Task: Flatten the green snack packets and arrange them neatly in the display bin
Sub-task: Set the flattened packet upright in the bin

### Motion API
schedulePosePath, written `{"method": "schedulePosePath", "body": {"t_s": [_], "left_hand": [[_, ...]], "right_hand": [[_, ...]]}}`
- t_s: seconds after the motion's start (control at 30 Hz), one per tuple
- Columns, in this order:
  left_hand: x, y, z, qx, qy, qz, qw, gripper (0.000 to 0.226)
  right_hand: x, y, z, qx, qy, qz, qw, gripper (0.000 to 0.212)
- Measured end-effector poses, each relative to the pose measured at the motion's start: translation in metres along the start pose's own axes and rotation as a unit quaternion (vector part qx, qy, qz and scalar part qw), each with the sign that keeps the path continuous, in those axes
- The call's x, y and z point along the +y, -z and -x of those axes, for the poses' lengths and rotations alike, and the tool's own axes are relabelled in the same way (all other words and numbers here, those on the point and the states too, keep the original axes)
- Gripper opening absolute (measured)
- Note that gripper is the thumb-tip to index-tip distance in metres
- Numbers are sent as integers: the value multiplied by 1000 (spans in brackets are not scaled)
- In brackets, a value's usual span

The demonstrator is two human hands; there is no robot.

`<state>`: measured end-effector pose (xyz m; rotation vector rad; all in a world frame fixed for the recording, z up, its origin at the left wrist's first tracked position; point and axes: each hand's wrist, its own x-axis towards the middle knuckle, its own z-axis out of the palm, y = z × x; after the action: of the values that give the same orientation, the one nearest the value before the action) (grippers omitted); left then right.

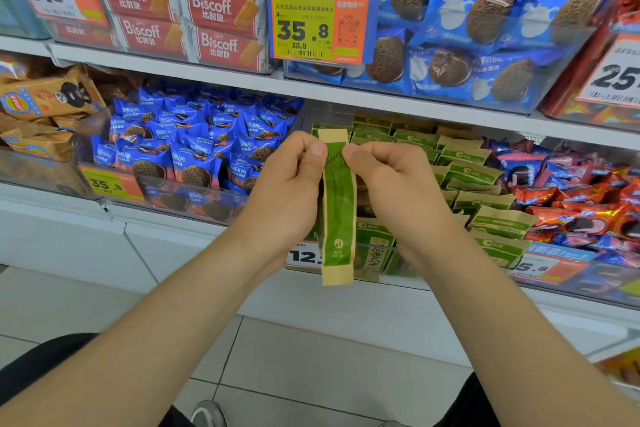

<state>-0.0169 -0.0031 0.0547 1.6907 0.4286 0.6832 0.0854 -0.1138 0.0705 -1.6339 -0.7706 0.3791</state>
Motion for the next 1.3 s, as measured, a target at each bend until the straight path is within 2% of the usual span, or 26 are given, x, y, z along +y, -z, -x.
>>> {"method": "schedulePosePath", "body": {"t_s": [0.13,0.23,0.37,0.43,0.5,0.57,0.67,0.73,0.8,0.87,0.9,0.93,1.0,1.07,1.1,1.13,1.2,1.3], "left_hand": [[7,7,-1,-18,22,14,999,31],[14,18,-2,-73,38,41,996,30],[19,21,2,-137,36,36,989,26],[22,19,4,-152,50,24,987,28],[23,23,2,-177,72,12,982,32],[22,32,0,-224,80,-33,971,29],[19,44,-4,-268,44,-106,956,26],[18,49,-8,-254,26,-130,958,28],[15,53,-15,-226,-11,-153,962,28],[13,55,-22,-200,-59,-183,961,25],[12,54,-24,-182,-67,-182,964,22],[13,52,-25,-155,-68,-165,972,19],[14,49,-33,-75,-71,-113,988,18],[5,49,-47,12,-72,-127,989,27],[-3,51,-57,42,-73,-173,981,29],[-12,53,-66,59,-72,-233,968,26],[-31,53,-80,43,-68,-319,944,16],[-50,49,-95,-8,-82,-342,936,15]], "right_hand": [[-3,12,-1,-70,-21,-79,994,25],[0,24,-5,-113,29,-32,993,34],[5,31,-10,1,133,58,989,24],[6,31,-12,7,163,71,984,23],[8,33,-14,0,178,65,982,22],[11,36,-16,30,187,73,979,20],[15,38,-17,72,189,123,972,22],[8,40,-14,52,162,94,981,17],[0,47,-11,-33,106,55,992,17],[-3,54,-8,-130,61,55,988,25],[-3,56,-7,-140,61,65,986,26],[-4,55,-7,-118,75,73,988,26],[-5,49,-8,-13,129,85,988,25],[-1,42,-11,103,183,150,966,27],[2,40,-15,143,210,206,945,30],[6,37,-18,163,232,260,923,33],[14,33,-27,159,270,326,892,34],[18,23,-45,120,285,362,879,32]]}}
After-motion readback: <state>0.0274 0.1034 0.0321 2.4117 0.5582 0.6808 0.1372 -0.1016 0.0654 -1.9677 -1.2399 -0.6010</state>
